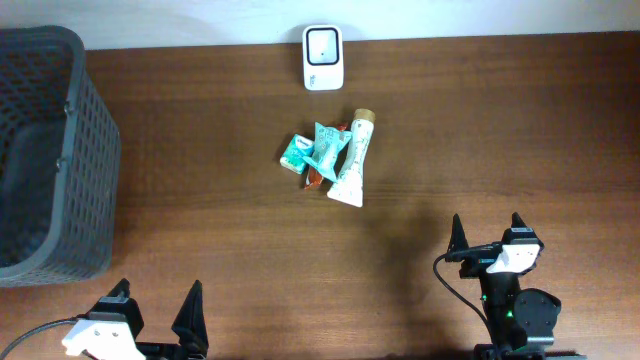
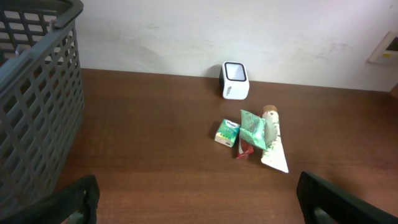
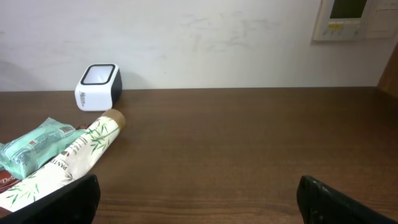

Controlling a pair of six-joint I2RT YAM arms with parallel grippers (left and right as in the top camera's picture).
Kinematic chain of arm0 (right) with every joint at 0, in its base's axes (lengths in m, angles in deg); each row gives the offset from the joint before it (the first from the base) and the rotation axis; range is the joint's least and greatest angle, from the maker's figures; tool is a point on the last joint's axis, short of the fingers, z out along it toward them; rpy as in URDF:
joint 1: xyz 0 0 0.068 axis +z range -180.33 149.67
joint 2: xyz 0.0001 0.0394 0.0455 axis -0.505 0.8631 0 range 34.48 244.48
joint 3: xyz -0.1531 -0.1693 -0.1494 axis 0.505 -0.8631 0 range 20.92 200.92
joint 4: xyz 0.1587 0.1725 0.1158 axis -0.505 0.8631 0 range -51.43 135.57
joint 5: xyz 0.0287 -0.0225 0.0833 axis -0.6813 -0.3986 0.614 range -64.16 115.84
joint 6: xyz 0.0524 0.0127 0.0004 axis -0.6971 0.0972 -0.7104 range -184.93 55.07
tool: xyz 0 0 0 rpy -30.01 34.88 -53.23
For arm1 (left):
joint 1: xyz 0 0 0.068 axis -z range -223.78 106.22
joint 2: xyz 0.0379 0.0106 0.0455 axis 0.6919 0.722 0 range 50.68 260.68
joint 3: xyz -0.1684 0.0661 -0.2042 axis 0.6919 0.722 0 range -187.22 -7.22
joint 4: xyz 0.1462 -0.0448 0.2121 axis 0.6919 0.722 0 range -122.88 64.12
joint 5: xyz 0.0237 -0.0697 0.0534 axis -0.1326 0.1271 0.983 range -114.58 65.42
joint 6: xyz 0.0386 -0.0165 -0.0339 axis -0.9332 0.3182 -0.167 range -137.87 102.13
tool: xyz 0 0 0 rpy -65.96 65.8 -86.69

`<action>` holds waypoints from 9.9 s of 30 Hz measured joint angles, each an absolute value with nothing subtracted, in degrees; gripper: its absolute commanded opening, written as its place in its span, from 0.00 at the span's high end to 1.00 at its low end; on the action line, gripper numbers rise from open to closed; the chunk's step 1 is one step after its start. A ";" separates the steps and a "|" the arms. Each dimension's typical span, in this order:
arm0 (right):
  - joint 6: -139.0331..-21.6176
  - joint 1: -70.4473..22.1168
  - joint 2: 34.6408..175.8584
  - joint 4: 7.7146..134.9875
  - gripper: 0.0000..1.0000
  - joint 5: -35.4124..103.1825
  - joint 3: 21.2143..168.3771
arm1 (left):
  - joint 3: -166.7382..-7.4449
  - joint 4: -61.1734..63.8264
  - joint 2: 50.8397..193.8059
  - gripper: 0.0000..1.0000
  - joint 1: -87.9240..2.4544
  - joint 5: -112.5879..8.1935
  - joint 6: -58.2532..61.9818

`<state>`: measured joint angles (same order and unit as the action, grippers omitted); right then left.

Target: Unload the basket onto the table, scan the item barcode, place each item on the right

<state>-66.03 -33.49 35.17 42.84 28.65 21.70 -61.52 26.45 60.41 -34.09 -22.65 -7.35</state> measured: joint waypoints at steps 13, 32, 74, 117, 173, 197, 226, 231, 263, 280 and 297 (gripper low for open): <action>-66.05 -33.49 35.17 42.84 0.01 28.65 21.70 | -61.52 26.47 60.41 0.01 -34.09 -22.65 -7.35; -78.73 -33.49 35.17 32.65 0.01 40.26 21.54 | -61.52 26.47 60.41 0.01 -34.09 -22.65 -7.35; -69.31 -33.27 108.06 72.28 0.02 84.19 95.75 | -61.30 26.49 60.35 0.01 -34.09 -22.62 -7.35; -97.26 -9.05 143.05 56.41 0.59 45.63 95.81 | -61.30 26.49 60.35 0.01 -34.09 -22.62 -7.35; -92.54 -8.70 160.78 87.82 0.59 27.25 118.50 | -61.30 26.49 60.35 0.01 -34.09 -22.62 -7.35; -88.61 -8.59 162.09 86.57 0.96 28.06 121.36 | -61.30 26.49 60.35 0.01 -34.09 -22.62 -7.35; -82.23 -8.99 173.63 36.98 0.96 22.29 138.45 | -61.30 26.87 60.35 0.01 -34.09 -22.62 -7.35; -82.25 -9.09 173.61 38.88 0.96 19.89 138.45 | -61.30 29.18 60.35 0.01 -34.09 -22.62 -7.33; -98.90 -69.20 166.57 91.32 0.85 9.33 138.96 | -61.26 37.86 60.35 0.01 -34.09 -22.62 -7.35; -102.27 -70.16 167.18 89.31 0.51 35.73 138.87 | -61.26 37.86 60.35 0.01 -34.09 -22.62 -7.35; -82.16 -31.17 167.18 101.81 0.36 67.80 138.87 | -61.26 37.86 60.35 0.01 -34.09 -22.62 -7.35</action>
<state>-82.16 -31.17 167.18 101.81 67.80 138.87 -61.26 37.86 60.35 -34.09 -22.62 -7.35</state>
